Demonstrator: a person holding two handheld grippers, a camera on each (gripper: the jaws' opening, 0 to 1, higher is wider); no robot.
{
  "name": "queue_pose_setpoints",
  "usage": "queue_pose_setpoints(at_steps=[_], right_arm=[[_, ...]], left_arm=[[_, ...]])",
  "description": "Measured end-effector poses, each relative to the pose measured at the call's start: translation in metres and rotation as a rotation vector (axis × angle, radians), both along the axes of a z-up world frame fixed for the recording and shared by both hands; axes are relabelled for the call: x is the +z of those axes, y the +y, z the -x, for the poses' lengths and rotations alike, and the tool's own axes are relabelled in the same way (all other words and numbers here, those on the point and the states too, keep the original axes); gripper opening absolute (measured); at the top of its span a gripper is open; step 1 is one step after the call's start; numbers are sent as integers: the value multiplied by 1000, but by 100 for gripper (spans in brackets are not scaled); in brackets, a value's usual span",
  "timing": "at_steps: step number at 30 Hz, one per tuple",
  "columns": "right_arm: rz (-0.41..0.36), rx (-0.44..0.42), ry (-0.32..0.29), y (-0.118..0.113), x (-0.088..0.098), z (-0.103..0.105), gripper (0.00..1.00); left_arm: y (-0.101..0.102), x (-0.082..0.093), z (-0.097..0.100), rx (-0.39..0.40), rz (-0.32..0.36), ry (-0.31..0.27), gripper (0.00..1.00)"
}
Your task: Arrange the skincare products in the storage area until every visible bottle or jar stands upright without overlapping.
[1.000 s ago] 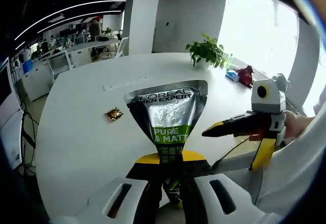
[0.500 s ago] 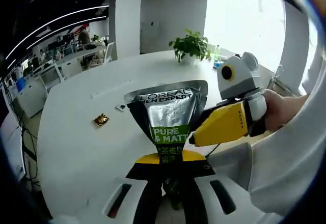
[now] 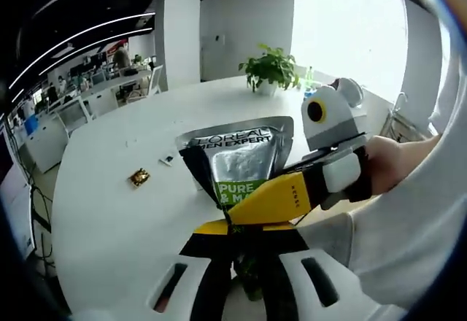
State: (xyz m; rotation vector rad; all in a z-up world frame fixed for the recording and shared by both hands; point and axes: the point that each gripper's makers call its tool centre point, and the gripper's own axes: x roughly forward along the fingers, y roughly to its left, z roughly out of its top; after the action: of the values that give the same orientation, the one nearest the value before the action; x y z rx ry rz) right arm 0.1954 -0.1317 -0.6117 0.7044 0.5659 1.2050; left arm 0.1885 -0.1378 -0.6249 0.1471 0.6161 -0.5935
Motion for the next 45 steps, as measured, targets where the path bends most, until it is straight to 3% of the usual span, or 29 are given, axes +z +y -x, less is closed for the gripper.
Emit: queue_pose_setpoints(at_steps=[11, 19, 24, 30, 36, 38, 45], right_arm=[[-38, -1, 1, -4, 6, -3, 19], [-112, -26, 6, -9, 17, -9, 10], [-137, -34, 9, -13, 21, -10, 8], [-166, -42, 26, -20, 24, -13, 7], [-289, 75, -4, -14, 56, 7, 7], [-320, 131, -32, -9, 69, 17, 7], [-380, 231, -92, 4, 96, 34, 7]], left_arm=[[-6, 4, 0, -4, 22, -15, 25], [-12, 9, 4, -57, 37, -39, 40], [-13, 17, 8, -82, 39, -58, 41], [1, 55, 5, -5, 240, -82, 46], [26, 90, -8, 117, 554, -107, 62], [23, 96, -4, 87, 633, -91, 67], [4, 91, 8, 16, 676, -38, 72]])
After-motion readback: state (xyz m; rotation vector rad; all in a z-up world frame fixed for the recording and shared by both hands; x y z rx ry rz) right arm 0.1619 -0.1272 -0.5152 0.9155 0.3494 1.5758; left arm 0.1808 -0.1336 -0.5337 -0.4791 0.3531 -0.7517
